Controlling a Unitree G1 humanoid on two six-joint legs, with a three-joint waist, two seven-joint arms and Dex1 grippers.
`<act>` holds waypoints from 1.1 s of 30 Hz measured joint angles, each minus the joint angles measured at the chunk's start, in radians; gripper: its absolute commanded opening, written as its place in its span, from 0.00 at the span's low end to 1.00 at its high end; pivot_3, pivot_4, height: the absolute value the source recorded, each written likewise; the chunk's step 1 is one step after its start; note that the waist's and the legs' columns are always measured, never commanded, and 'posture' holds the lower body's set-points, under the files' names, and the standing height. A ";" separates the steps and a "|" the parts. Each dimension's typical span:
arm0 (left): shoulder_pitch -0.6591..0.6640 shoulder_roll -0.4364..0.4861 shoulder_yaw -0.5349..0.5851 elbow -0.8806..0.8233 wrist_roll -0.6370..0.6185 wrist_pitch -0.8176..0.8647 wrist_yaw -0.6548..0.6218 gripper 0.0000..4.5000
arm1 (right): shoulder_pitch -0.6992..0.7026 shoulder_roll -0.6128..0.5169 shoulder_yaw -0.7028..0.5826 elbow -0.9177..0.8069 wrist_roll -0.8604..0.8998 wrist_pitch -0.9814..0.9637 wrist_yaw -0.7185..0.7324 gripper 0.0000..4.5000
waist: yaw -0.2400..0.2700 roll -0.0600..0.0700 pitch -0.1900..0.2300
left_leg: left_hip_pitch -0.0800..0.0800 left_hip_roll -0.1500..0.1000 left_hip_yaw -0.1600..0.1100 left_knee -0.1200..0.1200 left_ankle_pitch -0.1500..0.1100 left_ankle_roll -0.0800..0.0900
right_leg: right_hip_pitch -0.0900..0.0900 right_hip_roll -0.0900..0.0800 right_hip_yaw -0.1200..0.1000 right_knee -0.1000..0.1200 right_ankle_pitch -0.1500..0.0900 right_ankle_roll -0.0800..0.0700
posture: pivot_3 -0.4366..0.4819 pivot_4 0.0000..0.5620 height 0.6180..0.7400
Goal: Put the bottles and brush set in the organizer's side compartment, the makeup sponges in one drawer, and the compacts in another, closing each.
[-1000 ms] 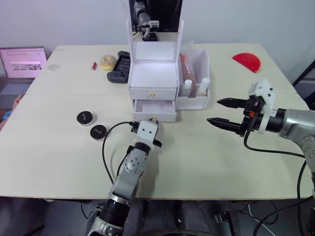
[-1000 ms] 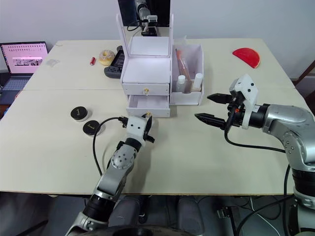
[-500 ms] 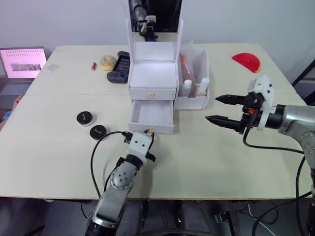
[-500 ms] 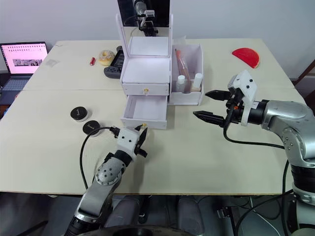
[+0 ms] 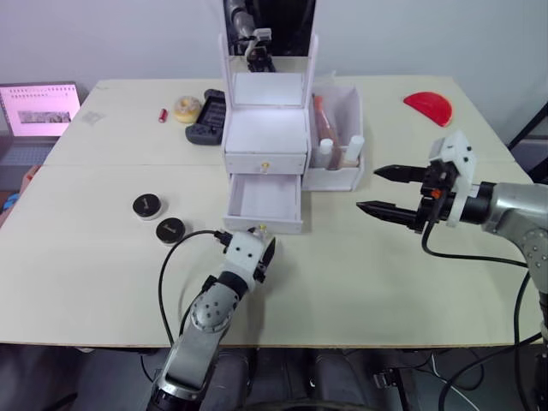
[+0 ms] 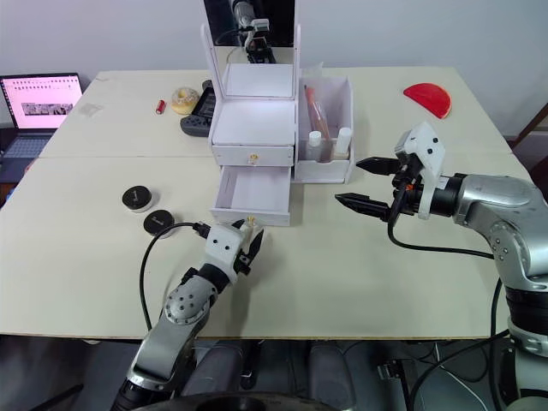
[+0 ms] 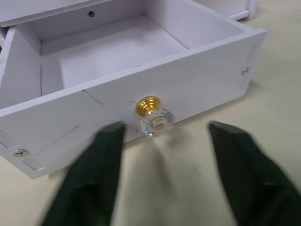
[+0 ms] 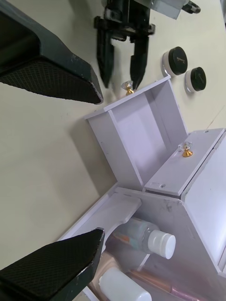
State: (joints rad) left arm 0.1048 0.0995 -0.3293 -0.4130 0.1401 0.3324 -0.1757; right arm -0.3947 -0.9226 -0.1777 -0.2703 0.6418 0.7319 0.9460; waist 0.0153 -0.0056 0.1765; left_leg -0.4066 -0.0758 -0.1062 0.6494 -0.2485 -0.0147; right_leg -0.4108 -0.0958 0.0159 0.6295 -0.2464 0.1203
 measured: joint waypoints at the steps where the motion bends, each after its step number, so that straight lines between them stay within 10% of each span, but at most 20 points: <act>1: 0.010 0.007 0.001 -0.018 -0.001 0.006 -0.005 0.99 | 0.000 0.000 0.000 0.000 0.000 0.000 0.000 1.00 | -0.001 0.000 0.000 | 0.000 0.000 0.000 0.000 0.000 0.000 | 0.000 0.000 0.000 0.000 0.000 0.000 | 0.48 0.27 1.00; 9: 0.197 0.224 0.175 -0.299 -0.213 0.094 -0.223 0.99 | 0.063 -0.001 -0.043 -0.007 0.003 0.001 -0.006 1.00 | 0.000 0.001 0.000 | 0.000 0.001 0.000 -0.001 0.000 0.000 | -0.001 -0.001 0.000 0.000 -0.002 -0.004 | 0.48 0.27 1.00; 14: 0.286 0.430 0.664 -0.343 -0.631 0.142 -0.481 0.99 | 0.233 -0.002 -0.176 -0.055 0.010 0.003 -0.018 1.00 | 0.001 0.002 0.000 | 0.000 0.002 -0.001 -0.001 0.000 0.000 | 0.000 -0.001 -0.002 -0.001 -0.004 -0.008 | 0.48 0.27 1.00; 21: 0.298 0.680 1.051 0.020 -0.754 0.143 -0.708 0.99 | 0.472 0.002 -0.403 -0.046 0.011 -0.041 0.030 1.00 | -0.002 0.002 0.001 | 0.001 0.002 0.000 -0.002 0.000 0.000 | 0.001 0.001 -0.001 -0.001 -0.005 -0.007 | 0.48 0.27 1.00; 33: 0.249 0.766 1.142 0.361 -0.758 0.131 -0.826 0.99 | 0.609 0.004 -0.511 0.081 -0.036 -0.176 0.090 1.00 | -0.004 0.002 0.001 | 0.002 0.003 0.002 -0.003 -0.001 0.000 | 0.001 -0.002 0.003 -0.002 -0.005 -0.008 | 0.48 0.27 1.00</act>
State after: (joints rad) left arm 0.3536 0.8654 0.8130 -0.0523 -0.6181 0.4639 -1.0019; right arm 0.2144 -0.9182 -0.6887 -0.1893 0.6062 0.5554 1.0364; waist 0.0115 -0.0038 0.1772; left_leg -0.4046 -0.0724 -0.1043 0.6463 -0.2490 -0.0149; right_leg -0.4102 -0.0978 0.0191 0.6275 -0.2512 0.1125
